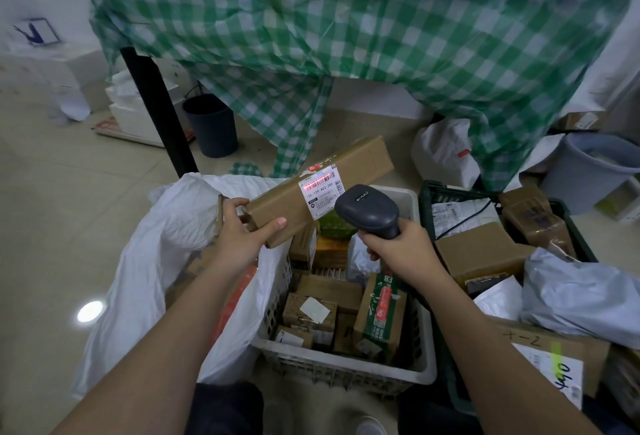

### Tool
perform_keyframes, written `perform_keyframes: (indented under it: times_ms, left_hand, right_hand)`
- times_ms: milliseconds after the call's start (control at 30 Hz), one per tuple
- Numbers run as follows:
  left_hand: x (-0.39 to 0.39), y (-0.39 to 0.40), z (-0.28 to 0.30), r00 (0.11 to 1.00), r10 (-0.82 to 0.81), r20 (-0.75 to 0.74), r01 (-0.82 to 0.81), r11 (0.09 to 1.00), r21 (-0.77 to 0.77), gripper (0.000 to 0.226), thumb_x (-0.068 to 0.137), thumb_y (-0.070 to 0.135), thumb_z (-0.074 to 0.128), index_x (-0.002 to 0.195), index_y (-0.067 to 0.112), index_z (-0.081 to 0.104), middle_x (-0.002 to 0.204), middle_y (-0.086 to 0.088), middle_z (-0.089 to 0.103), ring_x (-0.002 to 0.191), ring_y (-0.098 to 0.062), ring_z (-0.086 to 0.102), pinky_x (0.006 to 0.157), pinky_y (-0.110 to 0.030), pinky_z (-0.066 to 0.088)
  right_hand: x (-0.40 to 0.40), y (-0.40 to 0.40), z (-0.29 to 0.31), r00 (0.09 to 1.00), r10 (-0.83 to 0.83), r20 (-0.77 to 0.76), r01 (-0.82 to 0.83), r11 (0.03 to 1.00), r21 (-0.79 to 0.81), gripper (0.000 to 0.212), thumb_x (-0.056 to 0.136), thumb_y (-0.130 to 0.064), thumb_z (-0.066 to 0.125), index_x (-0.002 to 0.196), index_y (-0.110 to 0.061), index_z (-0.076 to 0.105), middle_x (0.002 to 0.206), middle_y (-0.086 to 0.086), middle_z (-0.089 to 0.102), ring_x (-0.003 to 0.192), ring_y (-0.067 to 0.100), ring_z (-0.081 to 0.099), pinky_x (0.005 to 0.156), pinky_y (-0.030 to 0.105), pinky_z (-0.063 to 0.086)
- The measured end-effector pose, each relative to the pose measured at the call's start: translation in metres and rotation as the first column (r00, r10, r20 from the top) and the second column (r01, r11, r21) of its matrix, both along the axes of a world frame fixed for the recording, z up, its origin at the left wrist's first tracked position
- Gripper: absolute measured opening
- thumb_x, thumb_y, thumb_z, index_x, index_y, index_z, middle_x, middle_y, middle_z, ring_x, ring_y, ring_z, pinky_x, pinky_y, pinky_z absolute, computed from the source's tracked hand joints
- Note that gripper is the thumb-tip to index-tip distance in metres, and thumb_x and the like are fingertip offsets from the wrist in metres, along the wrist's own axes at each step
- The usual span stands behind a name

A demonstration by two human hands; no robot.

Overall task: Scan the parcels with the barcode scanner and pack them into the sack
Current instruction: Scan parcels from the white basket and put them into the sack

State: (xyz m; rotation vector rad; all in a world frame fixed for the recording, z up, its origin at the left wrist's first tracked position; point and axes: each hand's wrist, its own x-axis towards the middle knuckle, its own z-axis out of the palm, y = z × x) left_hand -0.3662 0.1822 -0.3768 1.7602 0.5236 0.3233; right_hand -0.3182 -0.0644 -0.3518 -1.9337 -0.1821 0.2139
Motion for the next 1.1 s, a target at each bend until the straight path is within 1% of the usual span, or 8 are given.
perform_keyframes:
  times_ms: [133, 300, 433, 567, 633, 700, 867, 1100]
  left_hand:
    - [-0.011, 0.008, 0.011, 0.994, 0.080, 0.076, -0.081, 0.997, 0.003, 0.066, 0.080, 0.030, 0.076, 0.129, 0.026, 0.032, 0.116, 0.000, 0.050, 0.096, -0.012, 0.057, 0.069, -0.023, 0.050]
    - [-0.040, 0.037, 0.031, 0.936, 0.297, 0.188, -0.292, 0.955, -0.053, 0.061, 0.083, 0.029, 0.075, 0.127, 0.028, 0.032, 0.106, 0.009, 0.051, 0.088, -0.006, 0.059, 0.056, -0.016, 0.051]
    - [-0.077, 0.080, 0.027, 0.869, 0.452, 0.201, -0.468, 0.883, 0.036, 0.070, 0.077, 0.031, 0.080, 0.129, 0.023, 0.034, 0.118, -0.002, 0.054, 0.097, -0.019, 0.061, 0.074, -0.021, 0.048]
    - [-0.126, 0.121, 0.002, 0.830, 0.551, 0.090, -0.558, 0.819, 0.134, 0.078, 0.067, 0.043, 0.084, 0.125, 0.027, 0.035, 0.113, -0.003, 0.059, 0.099, -0.024, 0.063, 0.087, -0.046, 0.053]
    - [-0.147, 0.137, -0.011, 0.790, 0.613, 0.000, -0.600, 0.773, 0.206, 0.081, 0.064, 0.050, 0.083, 0.125, 0.028, 0.035, 0.118, -0.006, 0.059, 0.104, -0.028, 0.060, 0.090, -0.048, 0.051]
    - [-0.162, 0.147, -0.023, 0.736, 0.672, -0.085, -0.629, 0.725, 0.282, 0.082, 0.066, 0.050, 0.082, 0.128, 0.023, 0.036, 0.122, -0.012, 0.056, 0.111, -0.034, 0.055, 0.093, -0.047, 0.047]
    - [-0.178, 0.153, -0.049, 0.734, 0.646, -0.211, -0.518, 0.733, 0.441, 0.084, 0.070, 0.045, 0.081, 0.134, 0.016, 0.035, 0.128, -0.020, 0.047, 0.120, -0.042, 0.043, 0.095, -0.048, 0.040]
    - [-0.133, 0.153, -0.097, 0.841, 0.457, -0.290, -0.184, 0.746, 0.640, 0.073, 0.080, 0.029, 0.075, 0.139, 0.014, 0.035, 0.131, -0.021, 0.039, 0.115, -0.043, 0.041, 0.090, -0.050, 0.044]
  right_hand:
    - [-0.001, 0.012, 0.002, 1.000, 0.011, 0.015, -0.013, 0.994, 0.111, 0.018, 0.080, -0.020, 0.077, 0.092, -0.023, 0.064, 0.081, 0.001, 0.070, 0.076, 0.015, 0.064, 0.066, 0.028, 0.046]
    - [-0.006, 0.037, 0.001, 0.999, -0.018, 0.049, 0.012, 0.992, 0.126, 0.028, 0.080, -0.017, 0.076, 0.104, -0.018, 0.062, 0.087, -0.003, 0.068, 0.084, 0.014, 0.063, 0.072, 0.028, 0.046]
    - [-0.010, 0.060, -0.004, 0.997, -0.040, 0.071, 0.037, 0.998, 0.045, 0.023, 0.081, -0.017, 0.076, 0.087, -0.028, 0.057, 0.078, -0.014, 0.060, 0.075, 0.003, 0.054, 0.067, 0.028, 0.042]
    - [-0.015, 0.084, -0.015, 0.997, -0.055, 0.058, 0.058, 0.997, -0.053, 0.013, 0.083, -0.017, 0.073, 0.087, -0.015, 0.060, 0.081, 0.006, 0.065, 0.078, 0.019, 0.055, 0.075, 0.039, 0.048]
    - [-0.017, 0.094, -0.020, 0.996, -0.058, 0.074, 0.065, 0.994, -0.093, 0.016, 0.084, -0.017, 0.070, 0.086, -0.004, 0.063, 0.076, 0.012, 0.064, 0.073, 0.024, 0.056, 0.065, 0.033, 0.044]
    - [-0.017, 0.103, -0.023, 0.997, -0.038, 0.074, 0.049, 0.987, -0.152, 0.016, 0.085, -0.019, 0.068, 0.082, -0.004, 0.062, 0.067, 0.005, 0.060, 0.072, 0.028, 0.056, 0.058, 0.029, 0.038]
    - [-0.014, 0.121, -0.035, 0.998, -0.010, 0.063, 0.026, 0.969, -0.247, 0.018, 0.083, -0.021, 0.068, 0.073, -0.011, 0.056, 0.065, 0.005, 0.058, 0.072, 0.032, 0.056, 0.061, 0.034, 0.039]
    - [-0.016, 0.124, -0.040, 0.994, 0.024, 0.108, 0.013, 0.943, -0.332, 0.017, 0.085, -0.022, 0.069, 0.076, -0.011, 0.058, 0.065, 0.002, 0.059, 0.062, 0.011, 0.050, 0.054, 0.022, 0.034]
